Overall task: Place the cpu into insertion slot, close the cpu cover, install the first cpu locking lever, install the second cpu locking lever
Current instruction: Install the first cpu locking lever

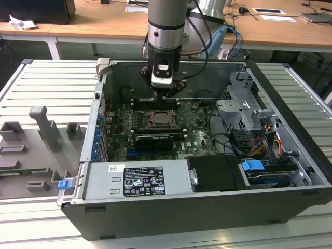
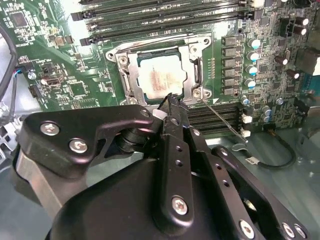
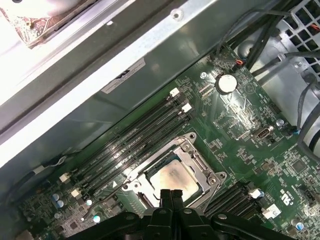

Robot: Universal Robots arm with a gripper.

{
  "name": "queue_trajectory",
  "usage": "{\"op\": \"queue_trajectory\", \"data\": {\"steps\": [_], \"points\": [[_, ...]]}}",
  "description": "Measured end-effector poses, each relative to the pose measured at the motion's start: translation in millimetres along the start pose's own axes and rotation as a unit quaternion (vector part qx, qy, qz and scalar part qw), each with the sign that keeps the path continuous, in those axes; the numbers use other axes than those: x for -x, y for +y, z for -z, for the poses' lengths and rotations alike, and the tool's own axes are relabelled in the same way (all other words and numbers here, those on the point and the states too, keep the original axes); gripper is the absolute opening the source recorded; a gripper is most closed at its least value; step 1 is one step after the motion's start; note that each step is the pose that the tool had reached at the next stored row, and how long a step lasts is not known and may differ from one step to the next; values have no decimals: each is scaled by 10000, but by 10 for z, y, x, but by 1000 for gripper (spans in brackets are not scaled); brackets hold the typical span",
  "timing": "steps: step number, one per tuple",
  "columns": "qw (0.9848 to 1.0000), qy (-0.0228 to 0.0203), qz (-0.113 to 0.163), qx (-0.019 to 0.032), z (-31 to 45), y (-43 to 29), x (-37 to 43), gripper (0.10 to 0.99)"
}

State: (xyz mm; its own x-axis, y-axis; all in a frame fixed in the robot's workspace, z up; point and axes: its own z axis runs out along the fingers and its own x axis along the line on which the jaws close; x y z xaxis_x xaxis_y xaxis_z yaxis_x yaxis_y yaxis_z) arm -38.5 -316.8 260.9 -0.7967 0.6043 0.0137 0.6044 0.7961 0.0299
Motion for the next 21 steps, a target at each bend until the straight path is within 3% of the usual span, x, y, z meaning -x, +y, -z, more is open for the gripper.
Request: {"op": "queue_trajectory", "data": {"steps": [13,18,21], "points": [[9988,15,481,-6,0,0,0,106],[9973,22,727,-9,0,0,0,106],[9953,29,963,-13,0,0,0,106]]}}
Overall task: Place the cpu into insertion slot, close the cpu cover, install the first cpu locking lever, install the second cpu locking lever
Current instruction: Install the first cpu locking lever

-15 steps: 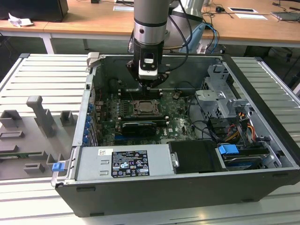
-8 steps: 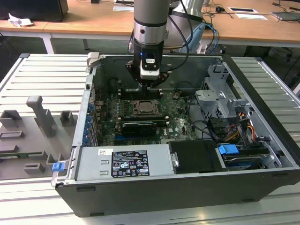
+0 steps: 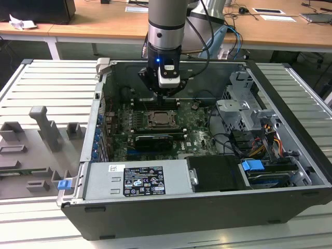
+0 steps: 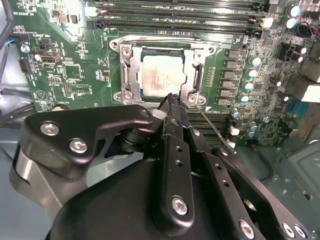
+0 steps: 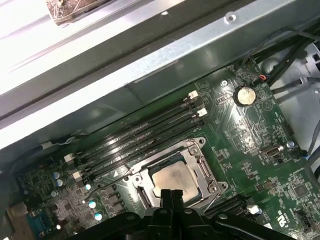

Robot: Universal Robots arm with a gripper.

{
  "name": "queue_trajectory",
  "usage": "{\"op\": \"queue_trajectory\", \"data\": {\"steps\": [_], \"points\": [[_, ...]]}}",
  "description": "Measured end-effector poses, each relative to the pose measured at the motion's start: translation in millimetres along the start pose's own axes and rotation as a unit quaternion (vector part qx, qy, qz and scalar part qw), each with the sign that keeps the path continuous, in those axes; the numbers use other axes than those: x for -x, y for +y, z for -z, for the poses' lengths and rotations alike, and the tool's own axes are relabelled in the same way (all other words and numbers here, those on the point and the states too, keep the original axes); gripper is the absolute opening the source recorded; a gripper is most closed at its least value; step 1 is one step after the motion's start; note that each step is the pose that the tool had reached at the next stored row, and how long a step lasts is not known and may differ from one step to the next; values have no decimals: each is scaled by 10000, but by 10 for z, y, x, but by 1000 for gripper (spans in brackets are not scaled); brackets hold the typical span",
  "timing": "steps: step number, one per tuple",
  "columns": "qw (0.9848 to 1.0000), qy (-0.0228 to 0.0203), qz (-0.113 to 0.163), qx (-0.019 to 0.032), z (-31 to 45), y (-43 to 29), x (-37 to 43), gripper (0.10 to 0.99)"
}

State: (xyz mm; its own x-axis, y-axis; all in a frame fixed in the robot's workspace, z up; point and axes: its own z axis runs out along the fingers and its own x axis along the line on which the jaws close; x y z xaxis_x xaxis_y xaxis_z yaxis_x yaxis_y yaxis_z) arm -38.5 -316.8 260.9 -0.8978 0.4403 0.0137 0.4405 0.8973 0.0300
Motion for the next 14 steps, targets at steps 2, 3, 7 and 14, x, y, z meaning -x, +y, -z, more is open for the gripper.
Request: {"op": "queue_trajectory", "data": {"steps": [2,3,7,14], "points": [[9999,3,106,-1,0,0,0,106],[9998,5,184,-2,0,0,0,106],[9991,13,429,-6,0,0,0,106],[9954,28,955,-13,0,0,0,106]]}}
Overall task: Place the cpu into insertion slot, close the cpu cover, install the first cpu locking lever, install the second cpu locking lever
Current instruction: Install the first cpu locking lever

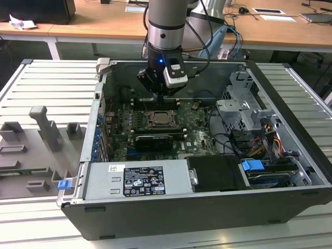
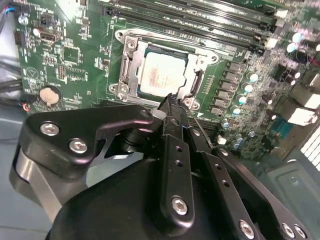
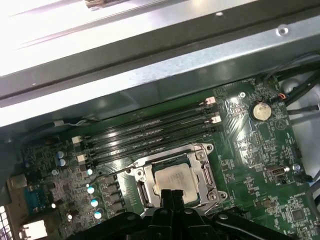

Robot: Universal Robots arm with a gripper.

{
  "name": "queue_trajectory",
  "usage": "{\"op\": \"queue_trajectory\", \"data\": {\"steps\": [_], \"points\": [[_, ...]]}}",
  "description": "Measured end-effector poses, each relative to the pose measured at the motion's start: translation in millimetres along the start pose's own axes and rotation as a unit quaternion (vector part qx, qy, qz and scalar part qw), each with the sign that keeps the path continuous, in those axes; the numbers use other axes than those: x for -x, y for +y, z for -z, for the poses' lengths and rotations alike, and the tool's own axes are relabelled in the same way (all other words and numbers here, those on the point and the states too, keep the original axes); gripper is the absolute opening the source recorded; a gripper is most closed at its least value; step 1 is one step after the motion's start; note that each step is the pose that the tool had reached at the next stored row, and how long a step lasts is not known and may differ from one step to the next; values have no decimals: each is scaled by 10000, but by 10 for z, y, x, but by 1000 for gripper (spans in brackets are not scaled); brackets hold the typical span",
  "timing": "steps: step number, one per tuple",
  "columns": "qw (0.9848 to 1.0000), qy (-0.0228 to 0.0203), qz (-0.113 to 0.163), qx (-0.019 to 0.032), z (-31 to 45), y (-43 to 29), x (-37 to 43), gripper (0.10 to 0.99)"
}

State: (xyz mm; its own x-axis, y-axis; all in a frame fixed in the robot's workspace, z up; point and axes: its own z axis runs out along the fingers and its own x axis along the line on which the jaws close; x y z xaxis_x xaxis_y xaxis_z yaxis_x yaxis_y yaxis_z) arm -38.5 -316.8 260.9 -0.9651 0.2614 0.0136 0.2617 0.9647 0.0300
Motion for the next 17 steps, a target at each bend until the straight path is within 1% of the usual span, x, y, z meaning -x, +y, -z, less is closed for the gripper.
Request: {"op": "queue_trajectory", "data": {"steps": [2,3,5,6,10,13,16,17], "points": [[9998,5,192,-5,0,0,0,106],[9994,9,337,-8,0,0,0,106],[9986,15,529,-12,0,0,0,106],[9975,20,700,-14,0,0,0,106],[9949,29,1007,-18,-1,0,0,106],[9921,36,1257,-21,-1,0,0,106],[9896,41,1440,-23,-1,0,0,106],[9880,44,1545,-25,-1,-3,-12,106]]}}
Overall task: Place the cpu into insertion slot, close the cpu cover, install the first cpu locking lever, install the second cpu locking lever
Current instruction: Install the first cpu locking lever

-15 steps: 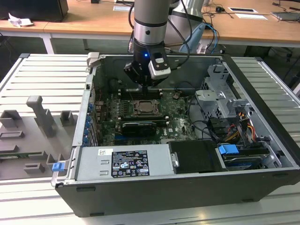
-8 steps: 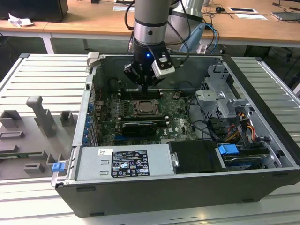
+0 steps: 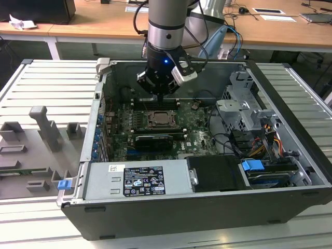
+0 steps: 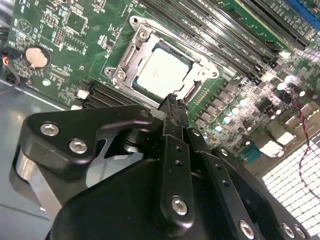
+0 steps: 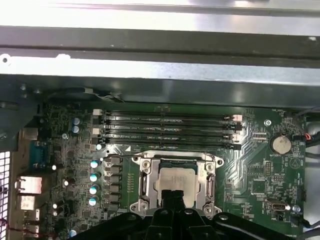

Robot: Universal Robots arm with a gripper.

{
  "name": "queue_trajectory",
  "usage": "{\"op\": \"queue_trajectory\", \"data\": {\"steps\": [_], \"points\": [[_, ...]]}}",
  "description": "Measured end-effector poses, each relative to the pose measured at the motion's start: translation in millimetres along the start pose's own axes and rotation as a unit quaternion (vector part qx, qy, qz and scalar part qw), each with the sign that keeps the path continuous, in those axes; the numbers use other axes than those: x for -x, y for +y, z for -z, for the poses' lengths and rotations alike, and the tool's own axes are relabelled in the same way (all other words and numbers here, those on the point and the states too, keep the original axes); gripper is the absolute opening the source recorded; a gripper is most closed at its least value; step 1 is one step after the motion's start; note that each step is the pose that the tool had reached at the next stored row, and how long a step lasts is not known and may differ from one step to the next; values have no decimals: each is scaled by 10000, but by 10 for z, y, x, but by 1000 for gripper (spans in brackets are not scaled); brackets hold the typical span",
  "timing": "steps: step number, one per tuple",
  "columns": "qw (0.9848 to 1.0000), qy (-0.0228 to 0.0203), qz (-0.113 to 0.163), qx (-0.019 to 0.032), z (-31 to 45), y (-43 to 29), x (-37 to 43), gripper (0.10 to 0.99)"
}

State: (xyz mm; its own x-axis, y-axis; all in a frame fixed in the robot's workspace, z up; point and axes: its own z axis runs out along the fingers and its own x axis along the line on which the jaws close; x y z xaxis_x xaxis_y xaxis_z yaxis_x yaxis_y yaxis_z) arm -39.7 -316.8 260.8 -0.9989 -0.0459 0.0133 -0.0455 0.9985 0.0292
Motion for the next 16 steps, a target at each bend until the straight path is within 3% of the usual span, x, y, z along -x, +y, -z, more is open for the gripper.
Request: {"op": "queue_trajectory", "data": {"steps": [6,11,16], "points": [[10000,-12,43,-1,-2,4,-87,106],[10000,-40,56,-2,-5,11,-241,106],[10000,-41,59,9,-9,16,-366,106]]}}
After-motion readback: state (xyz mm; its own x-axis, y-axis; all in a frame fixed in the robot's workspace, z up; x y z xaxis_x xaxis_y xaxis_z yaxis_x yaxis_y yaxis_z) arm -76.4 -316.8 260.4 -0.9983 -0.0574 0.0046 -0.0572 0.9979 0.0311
